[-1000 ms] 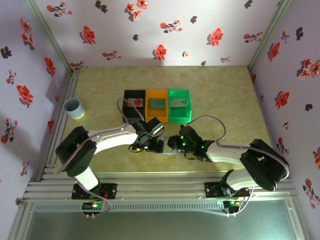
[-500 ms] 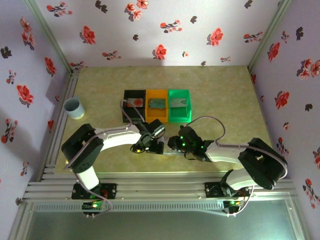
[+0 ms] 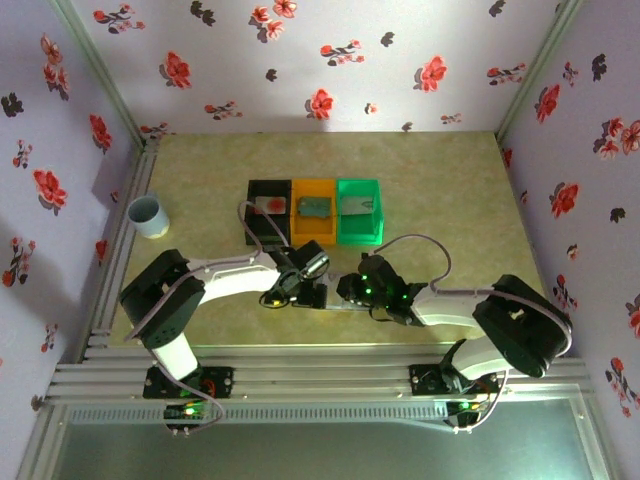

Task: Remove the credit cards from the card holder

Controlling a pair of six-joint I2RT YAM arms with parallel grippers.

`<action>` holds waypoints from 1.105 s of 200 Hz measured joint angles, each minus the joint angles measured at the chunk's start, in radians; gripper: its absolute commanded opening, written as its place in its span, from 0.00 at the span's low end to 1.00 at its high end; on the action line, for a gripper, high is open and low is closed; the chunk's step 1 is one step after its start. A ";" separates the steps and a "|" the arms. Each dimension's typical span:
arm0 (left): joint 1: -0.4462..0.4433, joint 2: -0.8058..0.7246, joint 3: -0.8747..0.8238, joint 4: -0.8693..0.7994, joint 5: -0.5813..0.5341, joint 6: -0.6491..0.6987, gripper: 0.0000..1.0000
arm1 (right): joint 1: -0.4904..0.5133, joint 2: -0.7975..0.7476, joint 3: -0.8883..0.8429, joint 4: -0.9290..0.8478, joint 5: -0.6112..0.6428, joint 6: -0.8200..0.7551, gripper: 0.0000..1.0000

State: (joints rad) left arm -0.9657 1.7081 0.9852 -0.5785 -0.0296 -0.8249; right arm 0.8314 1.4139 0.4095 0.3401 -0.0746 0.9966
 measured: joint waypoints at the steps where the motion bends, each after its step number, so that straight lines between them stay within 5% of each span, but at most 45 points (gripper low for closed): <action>1: -0.001 0.000 0.000 0.000 0.000 0.000 1.00 | 0.000 0.000 0.000 0.001 0.000 0.000 0.21; 221: -0.012 0.001 -0.003 0.003 -0.019 -0.004 1.00 | 0.000 0.022 -0.094 0.258 -0.034 -0.002 0.10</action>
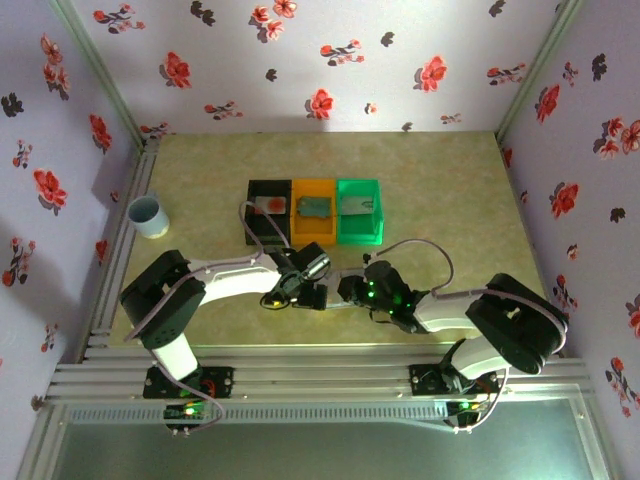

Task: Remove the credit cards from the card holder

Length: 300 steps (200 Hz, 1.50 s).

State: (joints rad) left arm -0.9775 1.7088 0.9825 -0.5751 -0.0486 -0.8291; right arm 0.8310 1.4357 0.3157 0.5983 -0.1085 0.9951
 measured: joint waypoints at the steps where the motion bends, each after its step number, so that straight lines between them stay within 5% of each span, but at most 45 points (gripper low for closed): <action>1: 0.000 0.000 0.000 0.000 0.000 0.000 1.00 | 0.000 0.000 0.000 0.002 0.000 0.000 0.10; 167: 0.000 -0.001 -0.001 0.000 -0.001 0.004 1.00 | 0.003 0.001 -0.008 0.069 -0.015 -0.026 0.00; 300: -0.004 -0.007 -0.002 0.000 -0.003 0.005 1.00 | 0.021 -0.173 -0.036 -0.106 0.058 -0.053 0.00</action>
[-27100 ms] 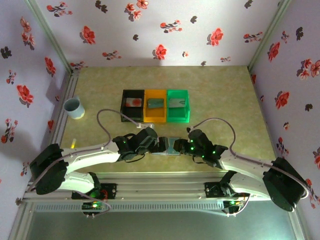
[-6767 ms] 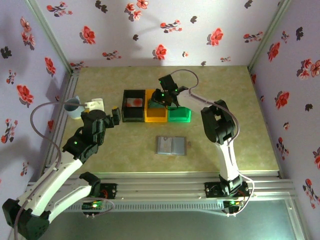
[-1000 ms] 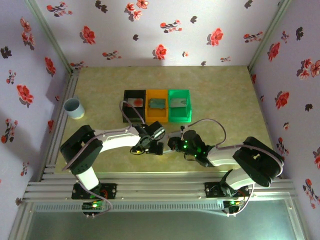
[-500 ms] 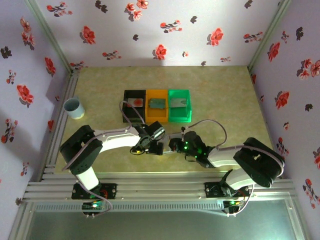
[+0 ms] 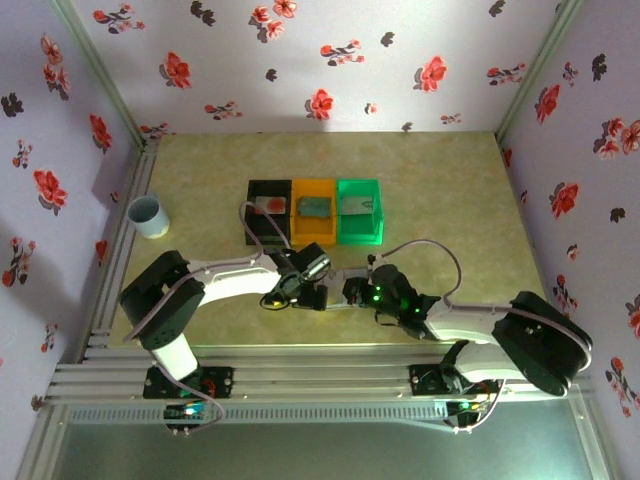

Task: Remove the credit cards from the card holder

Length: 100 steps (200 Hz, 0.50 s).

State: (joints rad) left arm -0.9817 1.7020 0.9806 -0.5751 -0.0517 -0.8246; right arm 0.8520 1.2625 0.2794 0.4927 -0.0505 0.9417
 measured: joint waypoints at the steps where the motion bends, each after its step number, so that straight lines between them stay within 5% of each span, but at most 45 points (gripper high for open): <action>1: 0.000 0.000 0.000 0.000 0.000 0.000 1.00 | 0.000 -0.001 0.000 -0.002 0.000 0.000 0.00; 100: 0.000 -0.001 0.000 0.000 0.000 0.000 1.00 | 0.000 -0.080 -0.006 -0.096 0.023 -0.026 0.00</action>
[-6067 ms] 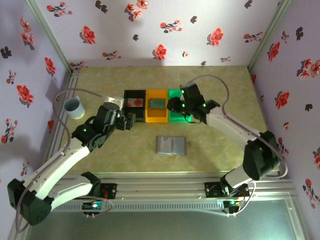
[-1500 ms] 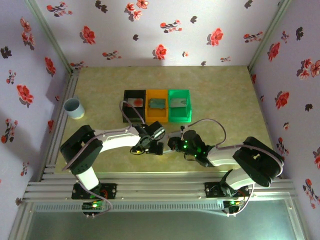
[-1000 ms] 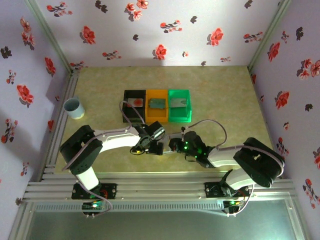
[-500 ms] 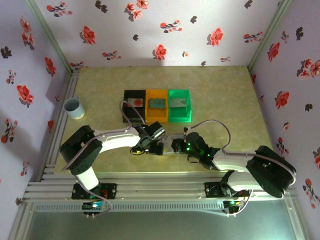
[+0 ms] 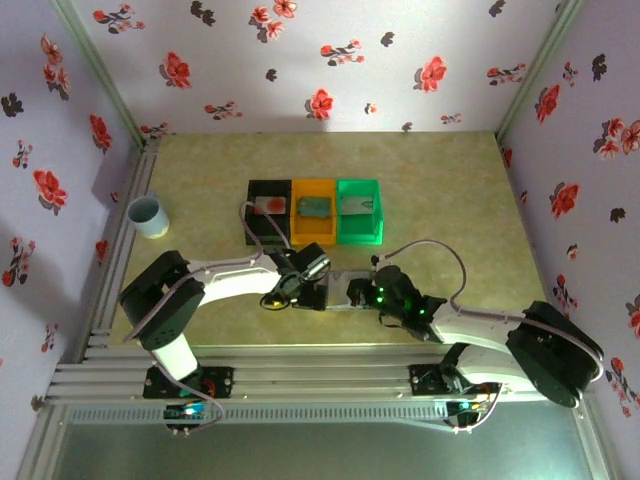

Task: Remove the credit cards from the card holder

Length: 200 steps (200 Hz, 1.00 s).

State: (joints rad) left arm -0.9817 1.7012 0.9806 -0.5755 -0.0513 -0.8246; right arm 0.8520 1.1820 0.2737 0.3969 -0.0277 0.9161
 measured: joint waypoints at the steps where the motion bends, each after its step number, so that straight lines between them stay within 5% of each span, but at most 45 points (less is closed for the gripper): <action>1: 0.000 0.000 0.000 0.000 0.000 0.000 1.00 | 0.000 -0.002 0.000 -0.002 0.000 0.000 0.00; 200: -0.003 -0.052 -0.003 0.000 0.063 -0.005 1.00 | -0.005 -0.303 -0.047 -0.204 0.048 -0.059 0.00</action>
State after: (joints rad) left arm -0.9848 1.6489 0.9779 -0.5758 0.0116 -0.8291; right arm 0.8474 0.8795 0.2272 0.1928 0.0208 0.8570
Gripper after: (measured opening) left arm 0.997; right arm 0.041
